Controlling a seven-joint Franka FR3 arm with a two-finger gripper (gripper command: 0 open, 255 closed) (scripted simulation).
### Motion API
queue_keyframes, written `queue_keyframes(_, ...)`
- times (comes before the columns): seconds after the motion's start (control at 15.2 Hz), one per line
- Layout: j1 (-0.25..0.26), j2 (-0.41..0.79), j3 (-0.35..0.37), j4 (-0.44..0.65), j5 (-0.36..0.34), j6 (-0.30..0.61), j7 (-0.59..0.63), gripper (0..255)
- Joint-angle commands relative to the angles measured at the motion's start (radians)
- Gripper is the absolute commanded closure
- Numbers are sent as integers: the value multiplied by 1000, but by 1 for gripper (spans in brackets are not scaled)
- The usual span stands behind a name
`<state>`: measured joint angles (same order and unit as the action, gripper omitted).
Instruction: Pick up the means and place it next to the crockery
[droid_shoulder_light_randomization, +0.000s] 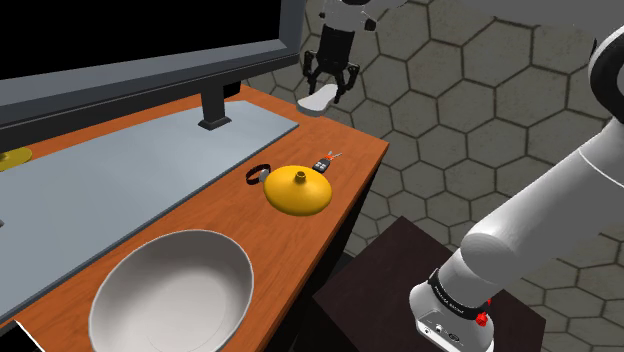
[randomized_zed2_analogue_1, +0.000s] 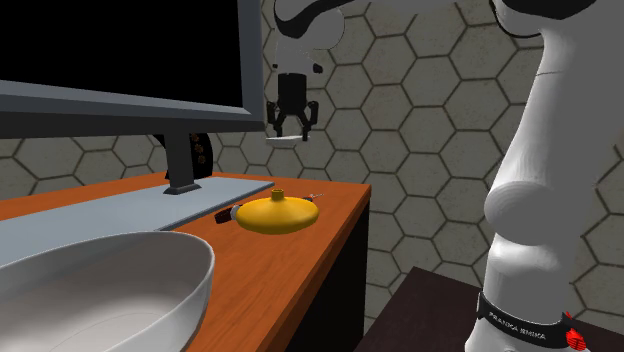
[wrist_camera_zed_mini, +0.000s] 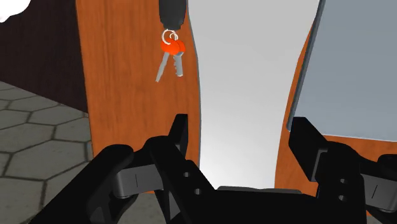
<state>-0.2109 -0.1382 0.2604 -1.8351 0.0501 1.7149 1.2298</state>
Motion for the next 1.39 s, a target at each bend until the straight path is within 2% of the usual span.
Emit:
queue_keyframes(0.0,17,-53,17,-54,16,4,30,255)
queue_keyframes(0.66,109,-260,120,-229,106,-9,193,255)
queue_keyframes(1.32,206,-385,256,-288,208,-42,390,255)
